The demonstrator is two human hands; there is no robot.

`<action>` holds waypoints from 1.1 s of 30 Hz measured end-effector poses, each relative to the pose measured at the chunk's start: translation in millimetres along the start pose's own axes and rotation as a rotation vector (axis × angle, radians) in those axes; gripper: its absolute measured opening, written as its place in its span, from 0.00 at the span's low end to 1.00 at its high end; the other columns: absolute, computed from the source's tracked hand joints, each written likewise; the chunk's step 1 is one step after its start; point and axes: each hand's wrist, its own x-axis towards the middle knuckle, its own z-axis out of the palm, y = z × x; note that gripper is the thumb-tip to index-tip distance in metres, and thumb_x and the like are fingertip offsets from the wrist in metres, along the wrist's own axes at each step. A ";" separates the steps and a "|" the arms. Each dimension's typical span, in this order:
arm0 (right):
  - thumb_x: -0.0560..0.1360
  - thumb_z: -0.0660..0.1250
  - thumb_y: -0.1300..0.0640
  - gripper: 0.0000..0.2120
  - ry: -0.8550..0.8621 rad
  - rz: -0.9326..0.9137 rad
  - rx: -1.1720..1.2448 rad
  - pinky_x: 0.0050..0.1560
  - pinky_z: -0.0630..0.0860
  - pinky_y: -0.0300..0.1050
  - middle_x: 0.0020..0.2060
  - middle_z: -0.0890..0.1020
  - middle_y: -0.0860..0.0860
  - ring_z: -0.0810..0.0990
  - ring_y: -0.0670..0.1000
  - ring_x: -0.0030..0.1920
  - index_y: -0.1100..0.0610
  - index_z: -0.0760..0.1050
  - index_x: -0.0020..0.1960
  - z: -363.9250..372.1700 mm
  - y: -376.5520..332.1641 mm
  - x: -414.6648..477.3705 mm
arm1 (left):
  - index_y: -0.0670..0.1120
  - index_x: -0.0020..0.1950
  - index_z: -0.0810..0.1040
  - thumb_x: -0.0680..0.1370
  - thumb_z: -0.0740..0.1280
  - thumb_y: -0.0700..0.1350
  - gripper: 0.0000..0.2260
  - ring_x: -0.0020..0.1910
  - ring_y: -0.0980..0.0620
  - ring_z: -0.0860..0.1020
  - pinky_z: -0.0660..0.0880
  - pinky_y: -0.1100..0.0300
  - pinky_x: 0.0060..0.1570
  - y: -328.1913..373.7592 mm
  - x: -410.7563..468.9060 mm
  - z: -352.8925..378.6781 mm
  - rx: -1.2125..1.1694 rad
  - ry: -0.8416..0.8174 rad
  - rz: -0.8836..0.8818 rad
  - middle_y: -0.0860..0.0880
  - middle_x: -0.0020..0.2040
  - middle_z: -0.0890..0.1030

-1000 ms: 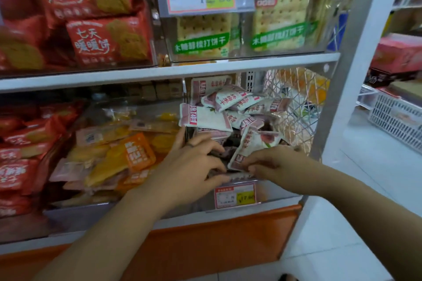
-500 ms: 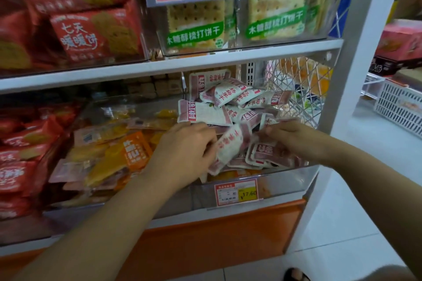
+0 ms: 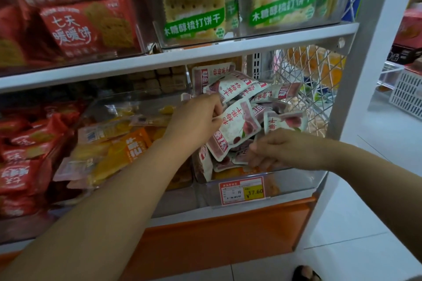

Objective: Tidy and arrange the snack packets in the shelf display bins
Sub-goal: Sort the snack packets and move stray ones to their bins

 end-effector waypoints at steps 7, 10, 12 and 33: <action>0.77 0.55 0.39 0.24 -0.203 0.102 -0.211 0.52 0.76 0.43 0.45 0.81 0.56 0.80 0.51 0.47 0.58 0.78 0.49 -5.3 -1.7 18.1 | 0.56 0.52 0.79 0.77 0.65 0.44 0.09 0.58 0.57 0.70 0.71 0.56 0.59 -7.0 -27.7 -11.2 -0.156 -0.186 0.131 0.58 0.58 0.69; 0.78 0.59 0.46 0.15 -0.256 0.098 -0.142 0.48 0.74 0.44 0.39 0.78 0.55 0.76 0.56 0.41 0.56 0.77 0.43 -5.4 4.3 29.3 | 0.60 0.59 0.78 0.78 0.63 0.49 0.12 0.67 0.56 0.62 0.61 0.51 0.69 -15.4 -44.1 -10.6 -0.082 -0.256 0.181 0.58 0.68 0.65; 0.77 0.63 0.51 0.07 -0.275 0.135 -0.077 0.44 0.73 0.37 0.38 0.77 0.47 0.75 0.46 0.38 0.50 0.75 0.41 -5.7 13.0 41.0 | 0.60 0.63 0.75 0.78 0.62 0.51 0.14 0.71 0.56 0.56 0.52 0.47 0.73 -21.1 -46.9 -6.8 0.036 -0.252 0.185 0.58 0.72 0.60; 0.77 0.59 0.41 0.28 -0.361 0.229 -0.303 0.68 0.62 0.60 0.69 0.65 0.63 0.63 0.64 0.69 0.59 0.65 0.69 12.1 -2.3 43.3 | 0.49 0.69 0.72 0.78 0.63 0.41 0.19 0.70 0.58 0.58 0.57 0.65 0.65 -36.1 -59.5 20.4 -0.201 -0.016 0.187 0.53 0.69 0.68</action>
